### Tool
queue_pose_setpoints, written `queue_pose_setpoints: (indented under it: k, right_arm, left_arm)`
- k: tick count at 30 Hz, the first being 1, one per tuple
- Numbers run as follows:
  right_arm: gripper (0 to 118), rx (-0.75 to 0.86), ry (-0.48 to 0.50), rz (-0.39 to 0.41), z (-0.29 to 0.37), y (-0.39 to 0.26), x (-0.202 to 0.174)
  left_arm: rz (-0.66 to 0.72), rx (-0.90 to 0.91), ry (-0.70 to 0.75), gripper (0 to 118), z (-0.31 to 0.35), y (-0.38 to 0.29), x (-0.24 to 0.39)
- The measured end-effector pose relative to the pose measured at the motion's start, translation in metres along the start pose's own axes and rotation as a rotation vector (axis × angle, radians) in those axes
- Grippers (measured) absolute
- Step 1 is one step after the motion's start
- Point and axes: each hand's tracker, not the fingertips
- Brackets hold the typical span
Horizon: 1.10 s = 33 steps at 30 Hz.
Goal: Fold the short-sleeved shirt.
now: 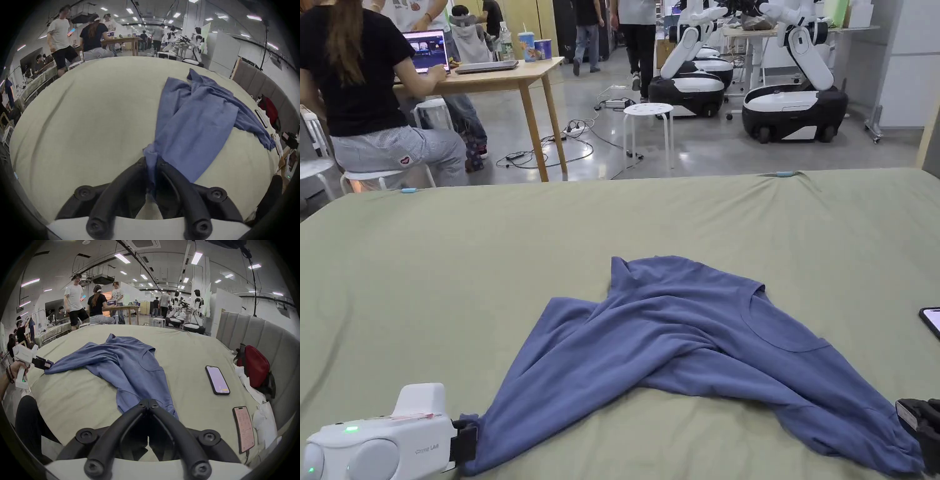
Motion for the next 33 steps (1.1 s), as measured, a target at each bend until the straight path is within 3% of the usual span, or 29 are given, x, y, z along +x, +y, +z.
queue_pose_setpoints:
  k: [9,11,15,16,18,19,22,25,30,33]
  right_arm:
    - [0,0.056,0.012,0.05,-0.028,0.062,-0.01]
    - [0,0.071,0.008,0.093,-0.052,0.091,-0.021]
    - [3,0.055,0.084,0.08,-0.137,0.143,-0.014]
    - [24,0.038,0.101,0.084,-0.165,0.157,-0.011]
    - [86,-0.012,0.106,0.099,-0.217,0.18,-0.007]
    - [104,-0.051,0.102,0.117,-0.246,0.189,-0.005]
    - [85,-0.108,0.062,0.186,-0.316,0.211,-0.003]
    - [84,-0.165,0.059,0.254,-0.367,0.229,-0.011]
    - [84,-0.227,0.096,0.236,-0.424,0.241,-0.02]
    - [84,-0.297,0.133,0.299,-0.445,0.241,-0.031]
  left_arm:
    - [0.033,0.135,-0.009,6,0.029,0.005,-0.003]
    - [0.026,0.166,-0.007,6,0.036,0.006,0.003]
    - [0.045,0.191,-0.02,6,0.043,0.006,0.009]
    - [0.047,0.194,-0.022,6,0.045,0.005,0.011]
    - [0.033,0.202,-0.029,6,0.044,0.005,0.014]
    - [0.017,0.203,-0.024,6,0.043,0.005,0.016]
    - [-0.009,0.203,-0.007,6,0.038,0.007,0.02]
    - [-0.009,0.196,-0.007,6,0.031,0.011,0.019]
    - [0.017,0.192,-0.01,6,0.019,0.018,0.019]
    - [0.029,0.187,-0.004,6,0.016,0.02,0.018]
